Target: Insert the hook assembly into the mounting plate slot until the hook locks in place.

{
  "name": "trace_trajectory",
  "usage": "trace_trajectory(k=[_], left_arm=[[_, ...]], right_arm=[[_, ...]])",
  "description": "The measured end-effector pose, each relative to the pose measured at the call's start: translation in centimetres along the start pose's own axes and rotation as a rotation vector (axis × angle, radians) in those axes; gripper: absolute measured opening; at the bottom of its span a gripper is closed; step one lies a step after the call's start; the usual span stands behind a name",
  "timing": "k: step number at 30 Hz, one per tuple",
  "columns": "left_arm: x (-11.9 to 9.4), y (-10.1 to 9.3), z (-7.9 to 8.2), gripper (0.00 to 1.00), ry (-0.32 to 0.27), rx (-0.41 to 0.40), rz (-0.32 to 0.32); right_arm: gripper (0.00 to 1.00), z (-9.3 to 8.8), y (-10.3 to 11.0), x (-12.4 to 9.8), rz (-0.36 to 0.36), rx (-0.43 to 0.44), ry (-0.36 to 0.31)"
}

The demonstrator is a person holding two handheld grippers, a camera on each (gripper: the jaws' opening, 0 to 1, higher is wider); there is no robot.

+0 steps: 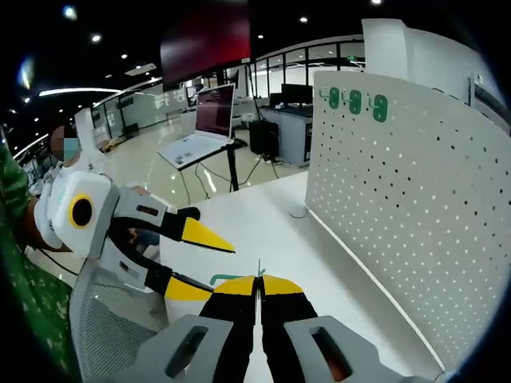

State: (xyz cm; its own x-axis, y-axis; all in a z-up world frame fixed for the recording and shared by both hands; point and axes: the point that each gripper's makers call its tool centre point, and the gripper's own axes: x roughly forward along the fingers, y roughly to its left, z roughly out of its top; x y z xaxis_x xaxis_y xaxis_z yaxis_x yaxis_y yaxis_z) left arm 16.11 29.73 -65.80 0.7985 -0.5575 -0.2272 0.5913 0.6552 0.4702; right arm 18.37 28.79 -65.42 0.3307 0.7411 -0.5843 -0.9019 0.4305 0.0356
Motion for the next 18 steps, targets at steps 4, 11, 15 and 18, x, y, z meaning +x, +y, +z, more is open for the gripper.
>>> trace_trajectory(k=[4, 11, 15, 18], left_arm=[[0.02, -0.01, -0.15, 0.23, 0.008, 0.016, 0.002], [-0.01, -0.35, -0.2, 0.19, 0.009, 0.083, -0.002], [0.06, -0.39, -0.24, 0.19, 0.005, 0.091, -0.008], [0.14, -0.65, -0.13, 0.17, -0.008, 0.095, -0.022]], right_arm=[[0.0, -0.14, 0.38, 0.08, 0.01, -0.009, 0.012], [0.0, -0.18, 0.73, 0.18, 0.043, 0.035, 0.011], [0.0, -0.3, 0.86, 0.25, 0.052, 0.047, 0.016], [0.0, -0.34, 1.09, 0.23, 0.067, 0.06, 0.02]])
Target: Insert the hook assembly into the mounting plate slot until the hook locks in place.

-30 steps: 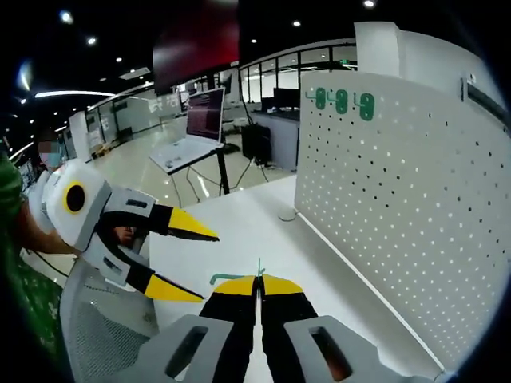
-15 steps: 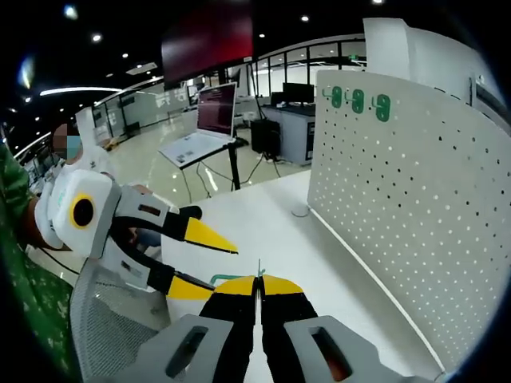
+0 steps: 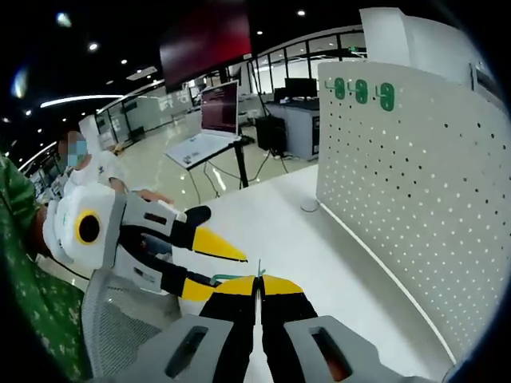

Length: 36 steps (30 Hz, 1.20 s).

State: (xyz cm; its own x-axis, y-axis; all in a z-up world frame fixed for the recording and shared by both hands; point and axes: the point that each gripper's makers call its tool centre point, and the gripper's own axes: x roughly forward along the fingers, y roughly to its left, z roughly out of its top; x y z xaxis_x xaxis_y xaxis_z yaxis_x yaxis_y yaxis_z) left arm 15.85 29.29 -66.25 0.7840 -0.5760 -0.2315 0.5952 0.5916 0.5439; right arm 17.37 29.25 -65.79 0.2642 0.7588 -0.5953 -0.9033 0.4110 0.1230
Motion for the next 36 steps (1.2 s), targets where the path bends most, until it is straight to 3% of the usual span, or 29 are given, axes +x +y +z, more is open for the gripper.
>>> trace_trajectory(k=[21, 36], left_arm=[[0.0, -1.0, -0.2, 0.09, -0.007, 0.0, -0.04], [0.0, -1.1, -0.5, 0.04, -0.006, -0.047, -0.048]], right_arm=[[0.01, -1.2, 1.0, 0.2, 0.073, 0.098, 0.061], [0.01, -1.2, 1.2, 0.3, 0.085, 0.101, 0.067]])
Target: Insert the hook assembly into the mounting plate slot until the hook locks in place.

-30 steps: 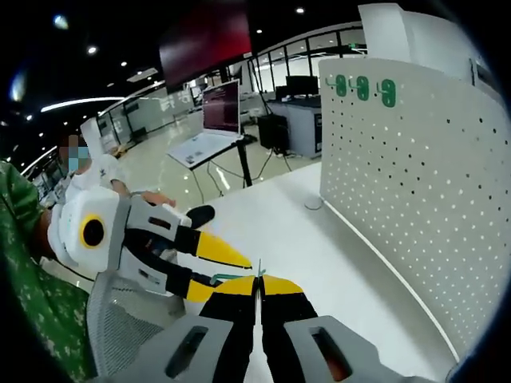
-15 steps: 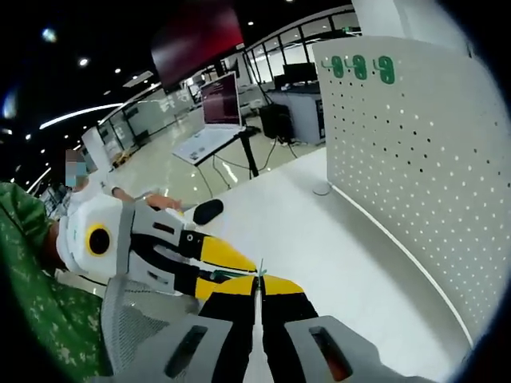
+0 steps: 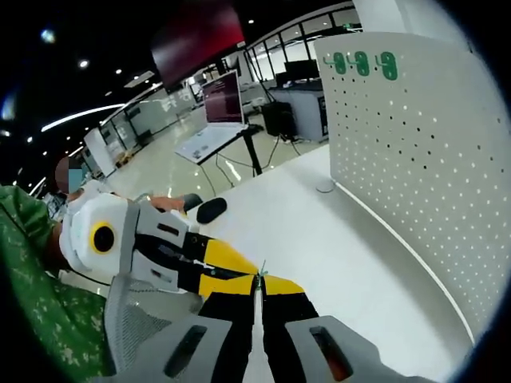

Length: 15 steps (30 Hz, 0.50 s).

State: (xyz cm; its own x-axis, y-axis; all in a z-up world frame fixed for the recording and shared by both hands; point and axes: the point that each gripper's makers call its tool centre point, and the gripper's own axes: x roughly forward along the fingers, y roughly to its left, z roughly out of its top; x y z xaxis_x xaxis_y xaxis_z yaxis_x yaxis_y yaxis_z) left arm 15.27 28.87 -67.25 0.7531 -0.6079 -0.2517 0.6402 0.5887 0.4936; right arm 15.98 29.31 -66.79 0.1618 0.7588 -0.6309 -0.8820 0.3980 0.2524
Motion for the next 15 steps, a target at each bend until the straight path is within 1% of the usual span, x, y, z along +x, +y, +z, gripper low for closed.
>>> trace_trajectory(k=[5, 7, 11, 15], left_arm=[[-0.01, 0.04, 0.14, 0.04, -0.005, -0.017, 0.006], [0.01, 0.13, 0.14, 0.04, -0.005, -0.043, 0.009], [0.02, 0.21, 0.17, 0.03, -0.003, -0.071, 0.016], [0.0, 0.25, 0.15, 0.03, -0.005, -0.129, 0.015]], right_arm=[[0.01, 0.13, -0.01, -0.1, -0.001, 0.009, -0.006], [0.01, 0.21, -0.09, -0.09, -0.003, 0.01, -0.009], [0.01, 0.34, -0.12, -0.07, -0.008, 0.006, -0.017], [0.01, 0.46, -0.1, -0.06, -0.013, 0.0, -0.029]])
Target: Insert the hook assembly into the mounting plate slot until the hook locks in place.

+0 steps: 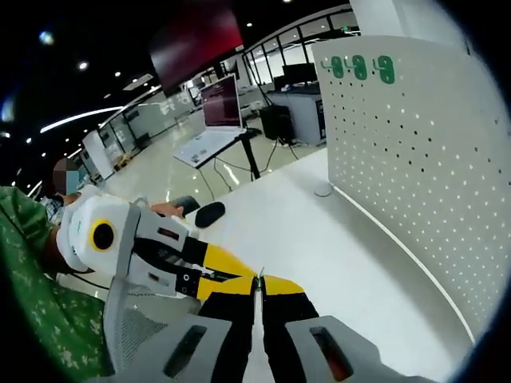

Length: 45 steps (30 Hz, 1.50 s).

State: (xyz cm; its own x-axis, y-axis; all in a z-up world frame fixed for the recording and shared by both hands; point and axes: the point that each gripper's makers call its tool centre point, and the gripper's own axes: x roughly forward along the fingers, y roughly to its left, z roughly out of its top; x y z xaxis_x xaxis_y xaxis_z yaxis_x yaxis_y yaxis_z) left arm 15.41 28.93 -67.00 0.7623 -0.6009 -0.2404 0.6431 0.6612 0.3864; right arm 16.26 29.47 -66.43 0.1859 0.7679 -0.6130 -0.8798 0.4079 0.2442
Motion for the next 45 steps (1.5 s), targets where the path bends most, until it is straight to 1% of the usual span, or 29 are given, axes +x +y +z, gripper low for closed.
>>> trace_trajectory(k=[4, 7, 11, 15, 19, 24, 31, 34, 36, 41, 45], left_arm=[[0.0, 0.2, 0.1, 0.03, -0.008, -0.05, 0.01], [-0.1, 0.3, 0.2, 0.03, -0.016, -0.118, 0.014], [-0.1, 0.6, 0.3, 0.03, -0.025, -0.161, 0.024], [-0.1, 0.8, 0.6, 0.03, -0.039, -0.237, 0.03], [0.0, 1.0, 0.9, 0.03, -0.047, -0.289, 0.03], [0.2, 1.1, 1.4, 0.03, -0.058, -0.349, 0.03], [0.4, 1.4, 1.7, 0.03, -0.068, -0.404, 0.044], [0.5, 1.7, 1.7, 0.03, -0.07, -0.425, 0.059], [0.5, 1.9, 1.9, 0.03, -0.083, -0.453, 0.066], [0.5, 2.3, 1.9, 0.03, -0.081, -0.467, 0.086], [0.4, 2.7, 1.9, 0.03, -0.088, -0.499, 0.096]], right_arm=[[0.01, 0.3, 0.0, 0.0, -0.003, 0.003, -0.018], [0.01, 0.5, 0.1, -0.1, -0.011, -0.02, -0.036], [0.02, 0.9, 0.1, -0.2, -0.023, -0.039, -0.061], [0.02, 1.4, 0.1, -0.5, -0.035, -0.052, -0.094], [0.03, 1.8, 0.1, -0.8, -0.045, -0.054, -0.123], [0.05, 2.0, -0.3, -1.1, -0.073, -0.069, -0.152], [0.07, 2.9, -0.9, -1.9, -0.106, -0.075, -0.211], [0.08, 3.5, -1.0, -2.2, -0.118, -0.077, -0.24], [0.08, 3.8, -1.1, -2.5, -0.135, -0.094, -0.258], [0.11, 4.3, -1.5, -3.0, -0.175, -0.127, -0.292], [0.14, 4.6, -1.5, -3.4, -0.185, -0.134, -0.312]])
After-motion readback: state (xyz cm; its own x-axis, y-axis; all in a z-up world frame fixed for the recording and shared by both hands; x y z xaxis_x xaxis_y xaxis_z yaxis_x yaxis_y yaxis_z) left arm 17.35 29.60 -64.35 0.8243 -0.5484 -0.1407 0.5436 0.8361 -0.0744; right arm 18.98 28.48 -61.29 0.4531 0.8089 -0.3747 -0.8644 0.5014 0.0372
